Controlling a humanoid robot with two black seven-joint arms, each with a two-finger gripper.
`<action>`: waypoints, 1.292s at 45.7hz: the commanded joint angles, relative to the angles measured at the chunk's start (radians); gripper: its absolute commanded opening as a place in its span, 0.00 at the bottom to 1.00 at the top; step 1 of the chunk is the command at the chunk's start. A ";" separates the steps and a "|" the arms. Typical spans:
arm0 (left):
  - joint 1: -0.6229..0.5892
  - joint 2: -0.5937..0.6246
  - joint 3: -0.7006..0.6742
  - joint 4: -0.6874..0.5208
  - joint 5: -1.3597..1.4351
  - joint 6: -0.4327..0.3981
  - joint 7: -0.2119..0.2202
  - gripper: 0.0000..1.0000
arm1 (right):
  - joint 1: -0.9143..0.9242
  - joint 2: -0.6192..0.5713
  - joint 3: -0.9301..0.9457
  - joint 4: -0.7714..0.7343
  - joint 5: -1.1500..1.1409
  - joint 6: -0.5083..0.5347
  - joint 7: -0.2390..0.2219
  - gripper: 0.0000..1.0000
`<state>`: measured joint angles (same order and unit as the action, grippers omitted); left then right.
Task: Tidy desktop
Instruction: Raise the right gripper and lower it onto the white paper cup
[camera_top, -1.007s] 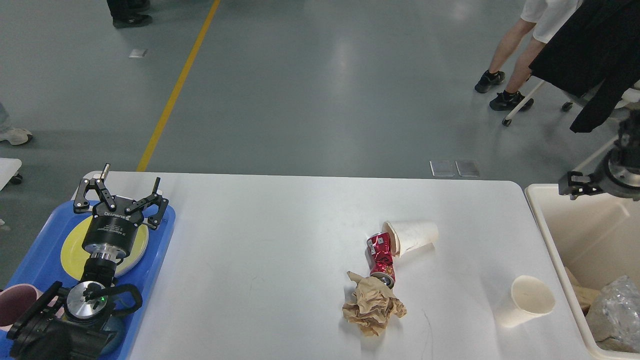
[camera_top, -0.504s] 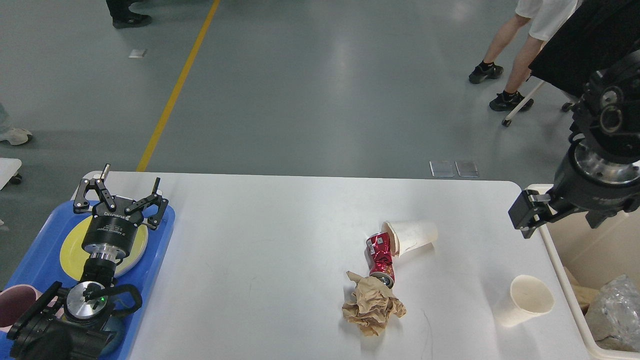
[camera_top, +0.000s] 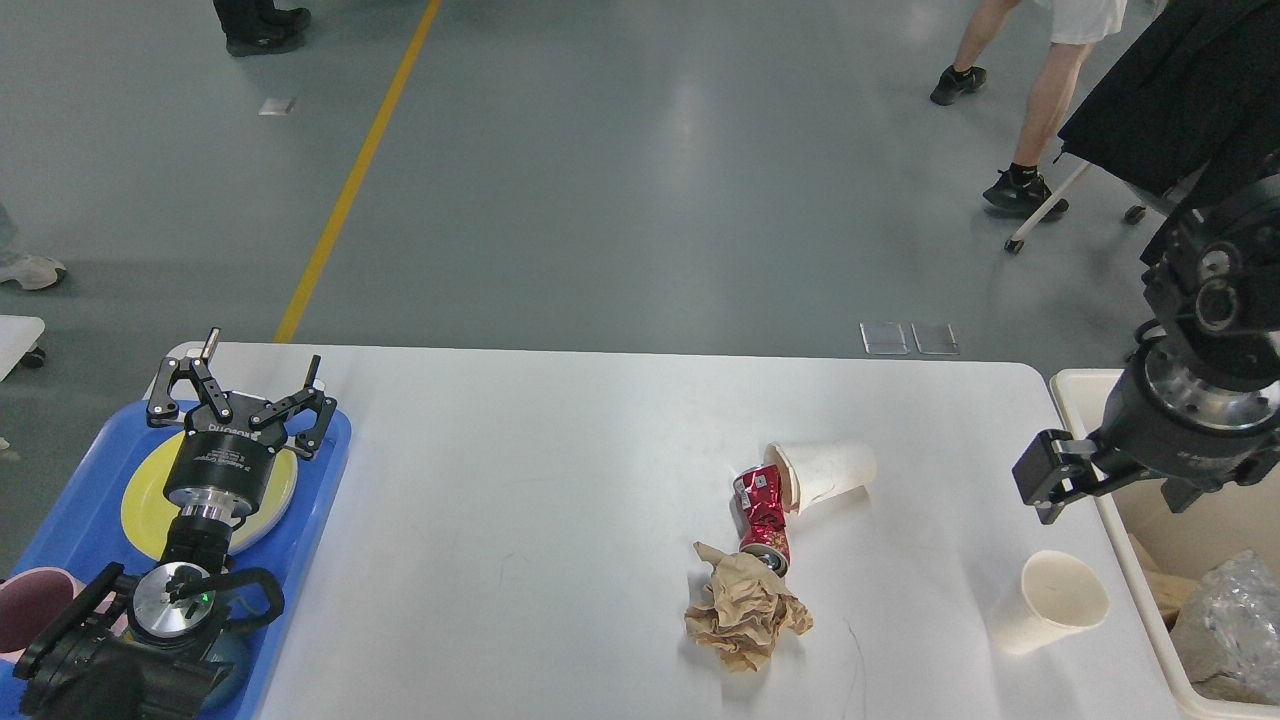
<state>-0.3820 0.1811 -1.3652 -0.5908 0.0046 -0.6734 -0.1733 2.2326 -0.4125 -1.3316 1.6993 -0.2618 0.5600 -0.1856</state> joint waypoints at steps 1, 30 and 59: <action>0.000 0.000 0.000 -0.001 0.000 0.000 0.000 0.97 | -0.083 -0.057 0.009 -0.006 -0.005 -0.061 -0.002 0.98; 0.000 0.000 0.000 -0.001 0.002 -0.002 0.000 0.97 | -0.536 -0.049 0.213 -0.234 -0.011 -0.253 -0.009 1.00; 0.000 0.000 0.000 0.000 0.000 -0.002 0.000 0.97 | -0.794 0.060 0.244 -0.415 0.001 -0.333 -0.009 0.53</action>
<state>-0.3820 0.1810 -1.3652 -0.5922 0.0046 -0.6750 -0.1733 1.4590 -0.3531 -1.0878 1.2924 -0.2593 0.2287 -0.1954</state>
